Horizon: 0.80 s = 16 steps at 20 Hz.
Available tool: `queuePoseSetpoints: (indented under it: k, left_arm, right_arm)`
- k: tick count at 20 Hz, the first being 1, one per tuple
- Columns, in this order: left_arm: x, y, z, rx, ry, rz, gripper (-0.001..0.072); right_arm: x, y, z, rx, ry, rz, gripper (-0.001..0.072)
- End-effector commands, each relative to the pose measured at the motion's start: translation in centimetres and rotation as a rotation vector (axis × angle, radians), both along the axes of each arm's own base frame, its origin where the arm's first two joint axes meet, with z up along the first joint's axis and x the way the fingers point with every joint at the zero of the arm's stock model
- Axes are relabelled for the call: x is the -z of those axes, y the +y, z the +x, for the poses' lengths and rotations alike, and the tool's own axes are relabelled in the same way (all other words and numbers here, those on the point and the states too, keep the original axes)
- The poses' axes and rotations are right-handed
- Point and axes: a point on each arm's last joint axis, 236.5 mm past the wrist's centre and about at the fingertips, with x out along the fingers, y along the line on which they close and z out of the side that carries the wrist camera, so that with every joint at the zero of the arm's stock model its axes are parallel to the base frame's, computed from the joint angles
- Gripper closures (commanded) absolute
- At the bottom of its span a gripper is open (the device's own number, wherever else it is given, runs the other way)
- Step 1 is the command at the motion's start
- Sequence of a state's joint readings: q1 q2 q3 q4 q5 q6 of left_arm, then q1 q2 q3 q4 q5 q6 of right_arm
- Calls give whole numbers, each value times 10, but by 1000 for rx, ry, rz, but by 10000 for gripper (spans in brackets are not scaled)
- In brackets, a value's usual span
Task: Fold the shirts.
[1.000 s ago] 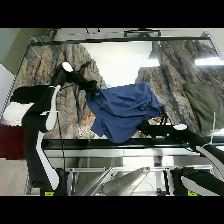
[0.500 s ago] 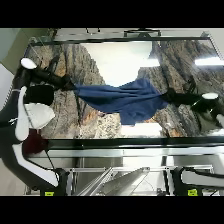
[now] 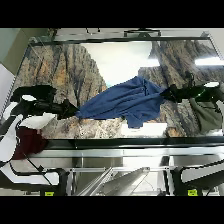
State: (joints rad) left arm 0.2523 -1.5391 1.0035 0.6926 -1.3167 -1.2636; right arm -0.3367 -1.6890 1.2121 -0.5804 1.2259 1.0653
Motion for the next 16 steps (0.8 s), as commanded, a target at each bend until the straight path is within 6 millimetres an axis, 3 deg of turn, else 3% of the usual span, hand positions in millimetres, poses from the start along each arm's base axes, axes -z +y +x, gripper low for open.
queuePoseSetpoints:
  k: [1, 2, 4, 7, 9, 11, 13, 16]
  left_arm:
    - [-13, 22, 24, -61, -98, 14, 390]
    - [-24, 33, 35, -74, -135, 24, 389]
    - [-38, 47, 39, -26, -166, 71, 369]
    - [-35, 63, 20, 134, -136, 217, 369]
    - [-34, 89, 30, 178, -171, 375, 370]
    - [-50, 92, 43, 183, -228, 393, 369]
    - [-63, 74, 35, 263, -245, 336, 370]
    - [-47, 54, 15, 375, -216, 316, 370]
  right_arm:
    - [-14, -12, -25, -55, 41, 55, 385]
    - [-13, -22, -39, -70, 72, 57, 385]
    - [-7, -32, -65, -51, 130, 80, 385]
    - [15, -28, -105, 10, 195, 87, 385]
    - [38, -25, -120, 49, 213, 34, 384]
    - [58, -18, -124, 72, 228, -10, 328]
    - [73, -7, -121, 58, 223, -54, 328]
    - [85, 11, -99, 82, 180, -100, 330]
